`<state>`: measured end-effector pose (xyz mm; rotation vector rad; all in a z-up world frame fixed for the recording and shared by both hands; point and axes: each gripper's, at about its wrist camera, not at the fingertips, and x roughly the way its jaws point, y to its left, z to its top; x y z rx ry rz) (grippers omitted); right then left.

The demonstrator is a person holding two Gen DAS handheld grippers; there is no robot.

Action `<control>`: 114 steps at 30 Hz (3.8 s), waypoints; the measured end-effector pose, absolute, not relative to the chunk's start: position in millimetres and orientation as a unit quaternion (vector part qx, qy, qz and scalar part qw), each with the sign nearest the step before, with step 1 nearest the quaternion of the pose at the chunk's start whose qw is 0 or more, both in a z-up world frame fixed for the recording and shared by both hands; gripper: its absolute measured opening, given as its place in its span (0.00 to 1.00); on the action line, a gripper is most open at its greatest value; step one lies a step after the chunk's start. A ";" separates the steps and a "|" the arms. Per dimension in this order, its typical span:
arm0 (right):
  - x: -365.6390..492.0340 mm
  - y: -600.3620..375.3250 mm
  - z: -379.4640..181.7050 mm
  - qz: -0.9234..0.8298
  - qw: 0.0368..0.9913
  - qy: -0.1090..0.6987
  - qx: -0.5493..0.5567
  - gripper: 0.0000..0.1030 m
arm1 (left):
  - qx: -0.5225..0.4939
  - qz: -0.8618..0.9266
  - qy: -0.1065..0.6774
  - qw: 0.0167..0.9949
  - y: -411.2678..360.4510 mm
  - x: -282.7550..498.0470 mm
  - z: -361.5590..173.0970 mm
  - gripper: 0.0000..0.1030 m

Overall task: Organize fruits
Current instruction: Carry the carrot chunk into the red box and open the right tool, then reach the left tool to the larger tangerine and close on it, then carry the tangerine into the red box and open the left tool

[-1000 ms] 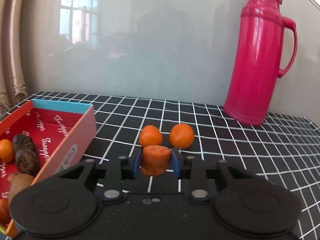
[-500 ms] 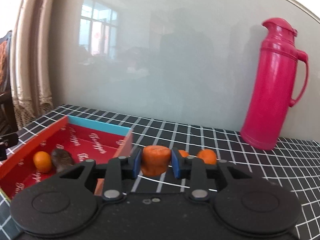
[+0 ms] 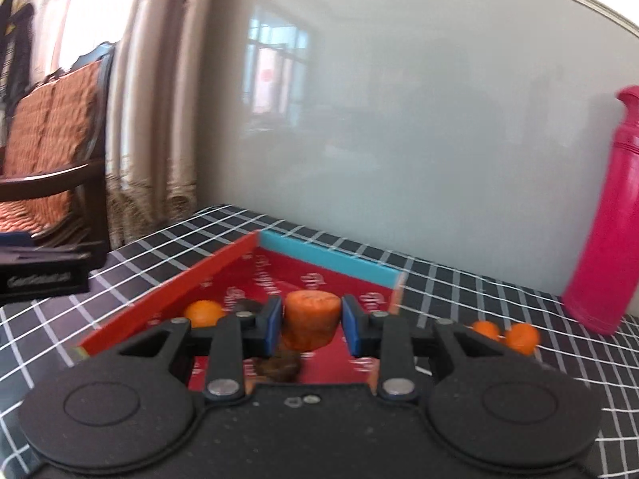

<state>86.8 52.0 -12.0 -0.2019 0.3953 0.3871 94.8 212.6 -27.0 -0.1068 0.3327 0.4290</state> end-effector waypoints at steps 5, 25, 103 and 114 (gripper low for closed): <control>83.4 72.0 -21.0 0.215 0.948 0.208 -0.108 0.29 | -0.051 0.211 0.164 0.962 214.3 95.1 -27.5 0.90; 89.1 -19.9 -8.1 0.026 0.991 0.119 -0.060 1.00 | -0.048 0.178 0.162 0.970 186.5 100.8 -21.6 0.90; 158.9 -298.2 -52.1 -0.232 0.952 0.199 0.011 1.00 | 0.014 -0.042 0.274 0.961 -133.8 297.2 -68.5 0.40; 165.1 -296.6 -52.5 -0.240 0.948 0.208 0.014 1.00 | 0.027 -0.049 0.267 0.962 -130.5 273.9 -69.0 0.40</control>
